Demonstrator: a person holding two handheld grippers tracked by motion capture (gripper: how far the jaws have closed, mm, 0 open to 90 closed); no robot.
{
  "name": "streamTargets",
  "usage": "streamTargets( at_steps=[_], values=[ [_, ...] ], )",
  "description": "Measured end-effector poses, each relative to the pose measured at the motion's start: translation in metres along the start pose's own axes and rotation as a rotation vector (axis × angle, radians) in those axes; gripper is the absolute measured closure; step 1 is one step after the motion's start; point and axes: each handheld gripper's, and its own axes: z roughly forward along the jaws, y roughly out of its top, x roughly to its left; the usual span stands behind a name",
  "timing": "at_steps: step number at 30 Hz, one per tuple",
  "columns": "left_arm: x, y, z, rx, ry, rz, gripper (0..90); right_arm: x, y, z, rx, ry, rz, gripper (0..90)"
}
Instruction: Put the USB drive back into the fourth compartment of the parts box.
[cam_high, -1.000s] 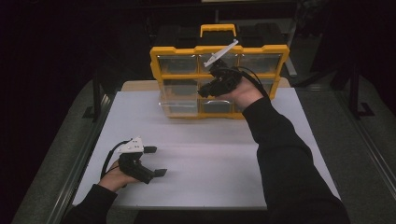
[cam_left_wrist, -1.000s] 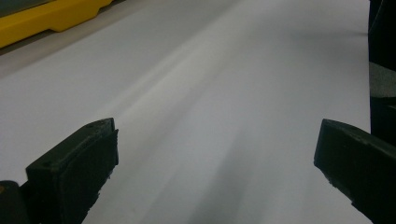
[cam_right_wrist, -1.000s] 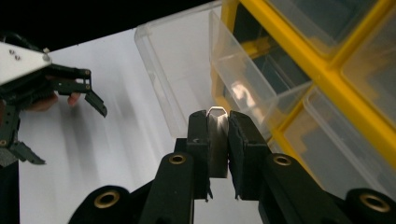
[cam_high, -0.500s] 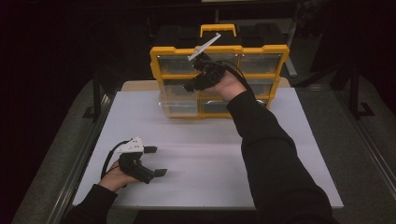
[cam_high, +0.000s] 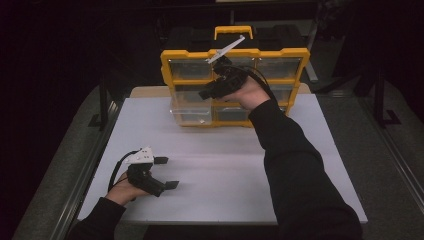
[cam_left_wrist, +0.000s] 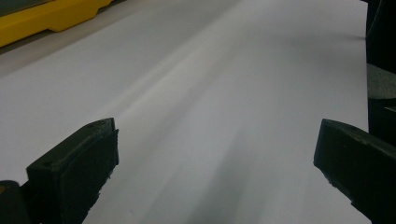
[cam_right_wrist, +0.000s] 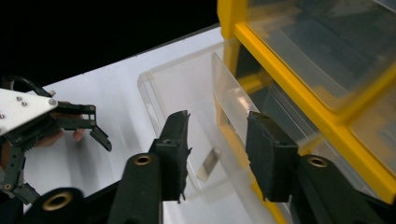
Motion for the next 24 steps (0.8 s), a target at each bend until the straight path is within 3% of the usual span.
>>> streamTargets(
  at_steps=[10,16,24],
  values=[
    [0.0,0.0,0.0,0.003,0.0,0.001,0.0,0.001,-0.023,-0.021,-0.008,-0.046,0.019,46.5],
    [0.0,0.0,0.0,0.004,-0.001,0.002,0.0,0.004,-0.037,-0.024,-0.005,-0.066,0.015,39.6],
    [-0.001,0.0,0.0,0.004,-0.001,0.003,0.0,0.007,-0.066,-0.024,-0.004,-0.077,0.052,26.5]
  ],
)
